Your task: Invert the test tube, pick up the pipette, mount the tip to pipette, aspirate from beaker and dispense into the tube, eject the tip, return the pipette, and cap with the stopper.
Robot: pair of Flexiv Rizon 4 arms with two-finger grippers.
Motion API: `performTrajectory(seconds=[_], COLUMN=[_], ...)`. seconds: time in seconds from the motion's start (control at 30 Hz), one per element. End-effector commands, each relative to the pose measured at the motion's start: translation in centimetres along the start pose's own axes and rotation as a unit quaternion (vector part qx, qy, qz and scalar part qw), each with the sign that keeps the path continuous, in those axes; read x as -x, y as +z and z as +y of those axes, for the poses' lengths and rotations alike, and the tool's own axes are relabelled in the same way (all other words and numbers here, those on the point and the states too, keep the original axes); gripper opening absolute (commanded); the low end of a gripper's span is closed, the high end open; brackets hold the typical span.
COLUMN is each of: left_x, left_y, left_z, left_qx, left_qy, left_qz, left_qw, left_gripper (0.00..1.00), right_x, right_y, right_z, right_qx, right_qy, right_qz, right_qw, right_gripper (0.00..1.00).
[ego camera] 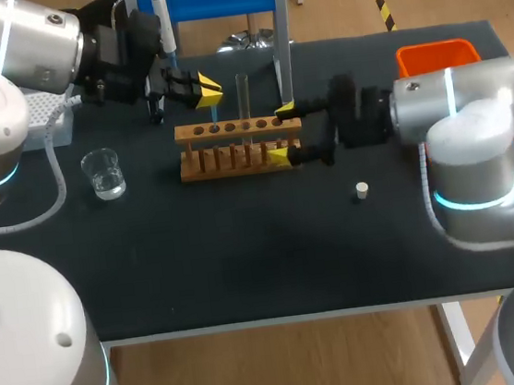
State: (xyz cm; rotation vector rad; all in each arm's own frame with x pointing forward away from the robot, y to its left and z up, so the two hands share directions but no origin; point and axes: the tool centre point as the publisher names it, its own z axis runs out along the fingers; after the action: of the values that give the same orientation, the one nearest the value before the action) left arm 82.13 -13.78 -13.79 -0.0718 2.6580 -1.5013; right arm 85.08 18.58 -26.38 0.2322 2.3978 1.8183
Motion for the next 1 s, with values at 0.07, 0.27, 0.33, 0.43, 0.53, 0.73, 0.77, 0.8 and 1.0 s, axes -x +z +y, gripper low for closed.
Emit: performTrajectory(seconds=[0.07,0.27,0.33,0.43,0.53,0.73,0.77,0.8,1.0], left_x=[-0.2,-1.4,-1.9,-2.5,-2.9,-3.2,-3.2,-3.2,-3.2], left_y=[0.1,1.8,2.4,3.1,3.4,3.9,3.9,3.9,3.9], left_z=[-0.1,-0.6,-0.8,-1.0,-1.1,-0.9,-0.9,-0.9,-0.9], left_qx=[0.002,-0.010,-0.007,-0.010,-0.006,0.001,-0.001,-0.001,-0.001], left_qy=[0.000,-0.010,-0.010,-0.009,-0.009,-0.014,-0.014,-0.014,-0.014], left_qz=[0.003,0.028,0.030,0.038,0.039,0.030,0.030,0.030,0.030], left_qw=[1.000,0.999,0.999,0.999,0.999,0.999,0.999,0.999,0.999], left_gripper=[0.00,0.00,0.00,0.00,0.00,0.00,0.00,0.00,0.00], right_x=[-0.5,-1.5,-1.7,-2.2,-2.7,-3.6,-3.8,-3.9,-4.8], right_y=[-4.0,-3.4,-3.2,-2.9,-2.8,-2.7,-2.7,-2.6,-2.2], right_z=[1.3,2.3,2.5,2.8,3.4,4.4,4.5,4.6,5.0], right_qx=[0.050,0.070,0.075,0.081,0.090,0.112,0.116,0.117,0.128], right_qy=[-0.005,-0.016,-0.019,-0.022,-0.025,-0.014,-0.014,-0.016,-0.017], right_qz=[0.086,0.116,0.123,0.133,0.142,0.137,0.129,0.119,0.105], right_qw=[0.995,0.991,0.989,0.987,0.985,0.984,0.985,0.986,0.986], right_gripper=[1.00,1.00,1.00,1.00,1.00,1.00,1.00,1.00,1.00])
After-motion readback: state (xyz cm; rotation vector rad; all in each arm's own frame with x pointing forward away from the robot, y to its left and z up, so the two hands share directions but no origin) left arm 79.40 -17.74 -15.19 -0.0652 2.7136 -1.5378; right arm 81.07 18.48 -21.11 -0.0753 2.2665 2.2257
